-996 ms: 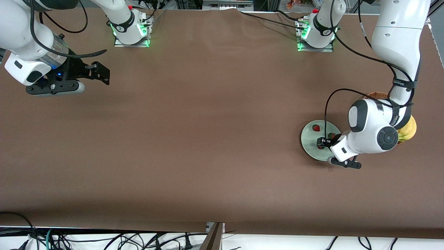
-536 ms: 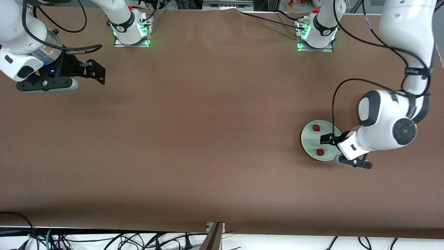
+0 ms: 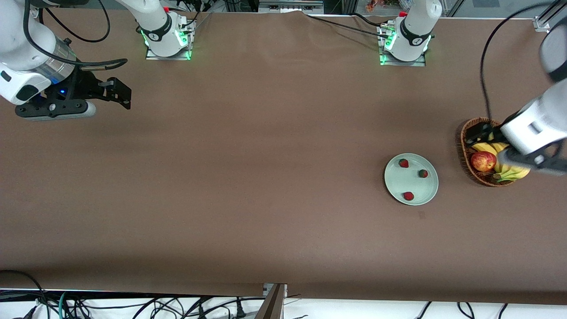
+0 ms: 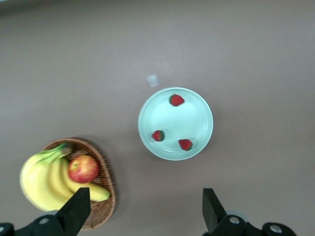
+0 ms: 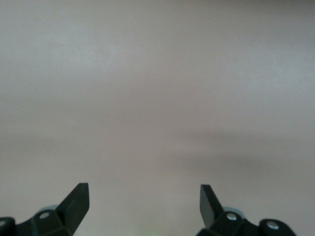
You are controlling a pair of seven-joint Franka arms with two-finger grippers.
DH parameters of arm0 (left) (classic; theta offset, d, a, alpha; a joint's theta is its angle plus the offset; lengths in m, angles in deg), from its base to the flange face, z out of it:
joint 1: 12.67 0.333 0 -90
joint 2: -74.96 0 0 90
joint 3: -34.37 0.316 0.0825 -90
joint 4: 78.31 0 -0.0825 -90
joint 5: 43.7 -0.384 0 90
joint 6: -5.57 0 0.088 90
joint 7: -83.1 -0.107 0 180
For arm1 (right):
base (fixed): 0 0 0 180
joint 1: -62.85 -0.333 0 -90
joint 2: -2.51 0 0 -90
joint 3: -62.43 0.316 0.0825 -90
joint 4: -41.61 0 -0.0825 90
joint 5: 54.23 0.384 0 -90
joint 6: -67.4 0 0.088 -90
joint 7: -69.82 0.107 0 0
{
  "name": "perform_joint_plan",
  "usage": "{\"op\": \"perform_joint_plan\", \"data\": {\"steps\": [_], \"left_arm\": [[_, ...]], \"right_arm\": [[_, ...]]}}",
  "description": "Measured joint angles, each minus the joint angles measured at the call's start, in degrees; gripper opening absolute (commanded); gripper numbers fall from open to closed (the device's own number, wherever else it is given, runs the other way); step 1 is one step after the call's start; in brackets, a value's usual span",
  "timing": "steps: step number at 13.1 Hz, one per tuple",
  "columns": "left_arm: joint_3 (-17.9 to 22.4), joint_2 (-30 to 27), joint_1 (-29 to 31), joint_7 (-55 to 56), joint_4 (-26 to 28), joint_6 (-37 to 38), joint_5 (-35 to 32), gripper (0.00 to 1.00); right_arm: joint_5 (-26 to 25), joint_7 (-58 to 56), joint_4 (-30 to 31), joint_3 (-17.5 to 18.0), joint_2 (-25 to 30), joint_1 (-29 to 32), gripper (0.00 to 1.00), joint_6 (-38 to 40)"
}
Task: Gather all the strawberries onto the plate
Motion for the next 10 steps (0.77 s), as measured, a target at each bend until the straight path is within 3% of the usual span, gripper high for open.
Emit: {"op": "perform_joint_plan", "data": {"steps": [3, 6, 10], "left_arm": [[0.00, -9.52, 0.97, 0.85, 9.31, -0.17, 0.00, 1.00], [-0.46, -10.52, 1.63, 1.44, 12.71, -1.26, 0.00, 1.00], [-0.82, -10.52, 1.68, 1.81, 13.22, -1.47, 0.00, 1.00]], "right_arm": [[0.00, 0.02, -0.04, 0.00, 0.00, 0.03, 0.99, 0.00], [0.00, 0.03, -0.05, 0.00, 0.00, 0.04, 0.99, -0.02], [0.00, 0.03, -0.06, 0.01, 0.00, 0.04, 0.99, -0.02]]}}
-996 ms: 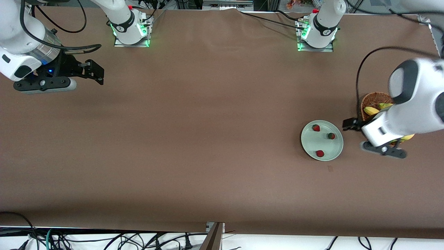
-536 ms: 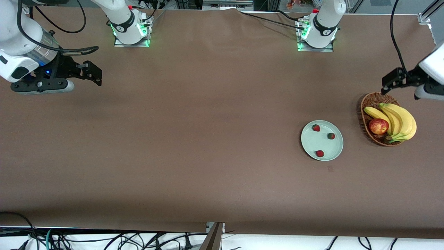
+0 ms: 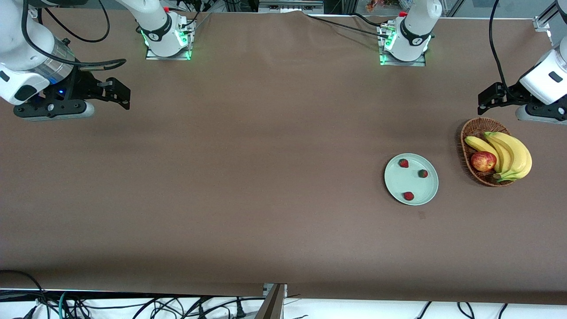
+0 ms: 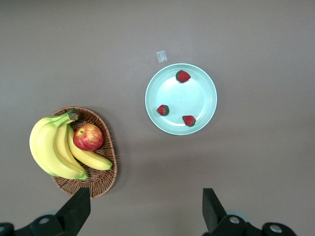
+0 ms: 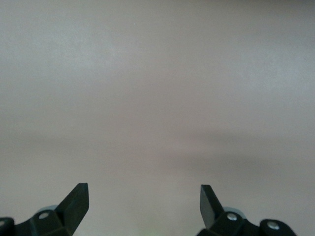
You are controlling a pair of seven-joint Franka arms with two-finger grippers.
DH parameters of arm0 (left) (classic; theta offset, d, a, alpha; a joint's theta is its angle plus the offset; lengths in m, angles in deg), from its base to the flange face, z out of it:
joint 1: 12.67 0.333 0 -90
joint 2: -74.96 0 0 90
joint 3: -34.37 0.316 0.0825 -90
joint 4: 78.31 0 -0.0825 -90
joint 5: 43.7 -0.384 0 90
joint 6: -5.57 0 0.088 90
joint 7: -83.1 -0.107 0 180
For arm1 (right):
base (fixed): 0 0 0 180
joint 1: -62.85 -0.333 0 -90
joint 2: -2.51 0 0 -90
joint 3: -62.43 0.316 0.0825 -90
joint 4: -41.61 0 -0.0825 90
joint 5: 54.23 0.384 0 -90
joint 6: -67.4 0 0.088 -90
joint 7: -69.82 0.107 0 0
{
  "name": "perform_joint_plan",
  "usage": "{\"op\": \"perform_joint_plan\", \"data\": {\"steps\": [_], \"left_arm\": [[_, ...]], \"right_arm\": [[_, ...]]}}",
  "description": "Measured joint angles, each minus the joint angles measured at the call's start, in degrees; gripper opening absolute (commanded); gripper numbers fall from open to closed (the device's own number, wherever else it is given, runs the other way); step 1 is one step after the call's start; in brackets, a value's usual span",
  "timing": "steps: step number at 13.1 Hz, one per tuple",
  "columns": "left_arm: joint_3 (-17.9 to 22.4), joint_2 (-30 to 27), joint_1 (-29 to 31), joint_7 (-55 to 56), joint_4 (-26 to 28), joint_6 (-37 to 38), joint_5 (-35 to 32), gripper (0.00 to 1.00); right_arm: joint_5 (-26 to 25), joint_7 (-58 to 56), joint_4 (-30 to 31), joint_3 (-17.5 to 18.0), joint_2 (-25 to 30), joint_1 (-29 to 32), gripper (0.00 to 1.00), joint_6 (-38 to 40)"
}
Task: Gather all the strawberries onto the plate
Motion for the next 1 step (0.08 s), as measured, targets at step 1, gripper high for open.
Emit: {"op": "perform_joint_plan", "data": {"steps": [1], "left_arm": [[-0.03, 0.00, 0.03, 0.04, 0.00, 0.00, 0.00, 1.00]], "right_arm": [[0.00, 0.00, 0.00, 0.00, 0.00, 0.00, 0.99, 0.00]]}}
